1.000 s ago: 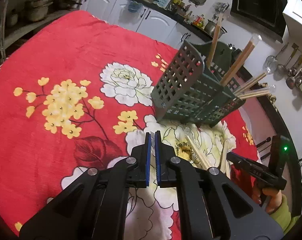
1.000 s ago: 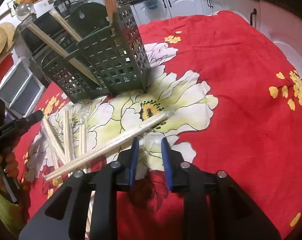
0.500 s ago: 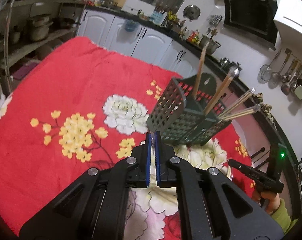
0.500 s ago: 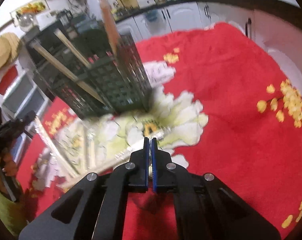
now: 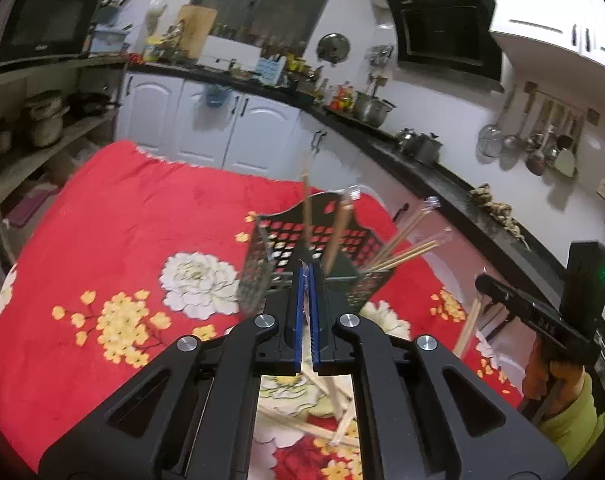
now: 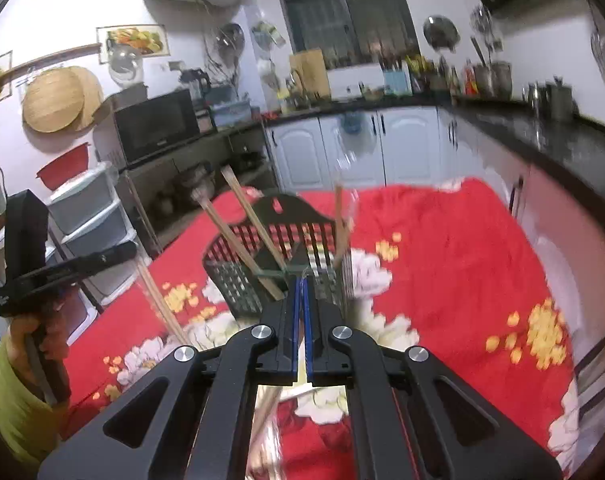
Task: Organize utensils
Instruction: 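Lift both held chopsticks high above the green caddy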
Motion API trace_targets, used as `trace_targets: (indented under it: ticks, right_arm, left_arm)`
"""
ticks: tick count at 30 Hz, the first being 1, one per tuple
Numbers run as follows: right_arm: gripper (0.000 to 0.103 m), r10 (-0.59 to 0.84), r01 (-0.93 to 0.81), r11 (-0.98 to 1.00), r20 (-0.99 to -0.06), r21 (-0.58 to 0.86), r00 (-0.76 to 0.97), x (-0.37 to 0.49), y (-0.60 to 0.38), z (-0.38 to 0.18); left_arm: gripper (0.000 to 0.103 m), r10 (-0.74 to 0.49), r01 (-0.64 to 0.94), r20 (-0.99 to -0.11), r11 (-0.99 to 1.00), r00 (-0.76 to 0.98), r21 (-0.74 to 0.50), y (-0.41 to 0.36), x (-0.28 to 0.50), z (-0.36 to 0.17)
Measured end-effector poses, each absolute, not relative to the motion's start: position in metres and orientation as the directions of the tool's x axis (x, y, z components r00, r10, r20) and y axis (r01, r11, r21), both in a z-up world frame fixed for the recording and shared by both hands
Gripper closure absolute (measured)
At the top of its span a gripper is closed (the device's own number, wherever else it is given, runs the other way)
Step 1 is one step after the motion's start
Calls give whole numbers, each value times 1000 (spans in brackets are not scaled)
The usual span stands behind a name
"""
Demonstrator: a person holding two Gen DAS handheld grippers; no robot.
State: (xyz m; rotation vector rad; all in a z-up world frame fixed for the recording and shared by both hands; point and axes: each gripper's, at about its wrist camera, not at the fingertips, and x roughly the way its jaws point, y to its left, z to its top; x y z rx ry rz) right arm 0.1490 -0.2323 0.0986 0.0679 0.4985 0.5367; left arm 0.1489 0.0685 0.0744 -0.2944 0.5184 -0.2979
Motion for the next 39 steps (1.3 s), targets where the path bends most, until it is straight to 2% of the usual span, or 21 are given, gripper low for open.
trace_targets:
  ticks: [12, 39]
  right_arm:
    - [101, 501, -473, 865, -331, 167, 800, 137, -237, 135]
    - [101, 498, -483, 867, -195, 121, 845, 135, -238, 189]
  left_arm:
    - [102, -463, 347, -371, 875, 805, -339, 26, 149, 101]
    - [102, -522, 450, -273, 846, 808, -288, -17, 169, 161]
